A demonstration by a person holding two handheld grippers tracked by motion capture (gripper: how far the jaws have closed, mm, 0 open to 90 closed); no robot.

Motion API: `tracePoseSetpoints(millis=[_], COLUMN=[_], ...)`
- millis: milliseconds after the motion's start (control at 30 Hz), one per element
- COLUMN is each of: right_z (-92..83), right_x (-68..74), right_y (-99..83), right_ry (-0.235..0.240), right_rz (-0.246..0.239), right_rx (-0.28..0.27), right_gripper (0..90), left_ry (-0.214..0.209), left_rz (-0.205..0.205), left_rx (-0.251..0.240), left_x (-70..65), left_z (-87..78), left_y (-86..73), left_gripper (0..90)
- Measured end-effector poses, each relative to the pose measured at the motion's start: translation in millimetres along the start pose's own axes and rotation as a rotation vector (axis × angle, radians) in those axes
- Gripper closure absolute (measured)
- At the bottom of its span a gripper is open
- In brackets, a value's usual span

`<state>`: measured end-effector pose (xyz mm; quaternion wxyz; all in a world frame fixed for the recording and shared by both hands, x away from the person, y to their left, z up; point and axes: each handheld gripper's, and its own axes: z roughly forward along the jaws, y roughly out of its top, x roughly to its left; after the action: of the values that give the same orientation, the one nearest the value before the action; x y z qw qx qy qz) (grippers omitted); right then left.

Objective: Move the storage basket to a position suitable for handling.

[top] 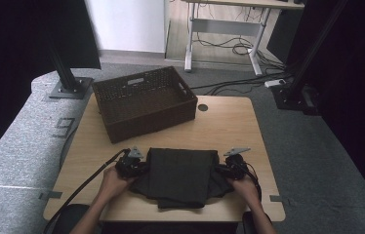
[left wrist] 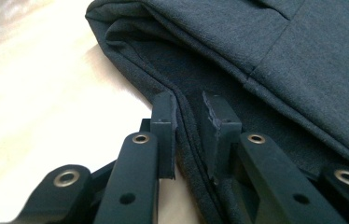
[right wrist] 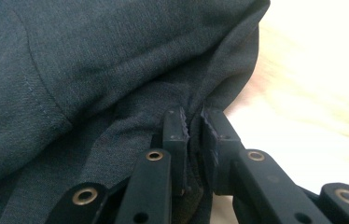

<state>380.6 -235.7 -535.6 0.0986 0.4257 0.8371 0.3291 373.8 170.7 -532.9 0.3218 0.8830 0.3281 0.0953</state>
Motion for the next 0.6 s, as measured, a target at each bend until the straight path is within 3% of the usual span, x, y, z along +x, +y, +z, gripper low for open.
tracePoseSetpoints(millis=[167,600], right_z=[-3.1,-11.7], right_x=[14.6,47.0], right_y=[-5.9,-19.0], right_ry=[0.022,0.051], right_rz=[-0.028,-0.086], right_rx=[0.007,0.037], right_gripper=[78.7,77.4], left_ry=[-0.006,-0.006], left_rz=[-0.016,-0.005], left_rx=[-0.008,0.022], left_x=[-8.6,-31.4], left_z=[-11.2,-34.9], left_y=[-15.4,-41.6], left_gripper=[75.5,75.1])
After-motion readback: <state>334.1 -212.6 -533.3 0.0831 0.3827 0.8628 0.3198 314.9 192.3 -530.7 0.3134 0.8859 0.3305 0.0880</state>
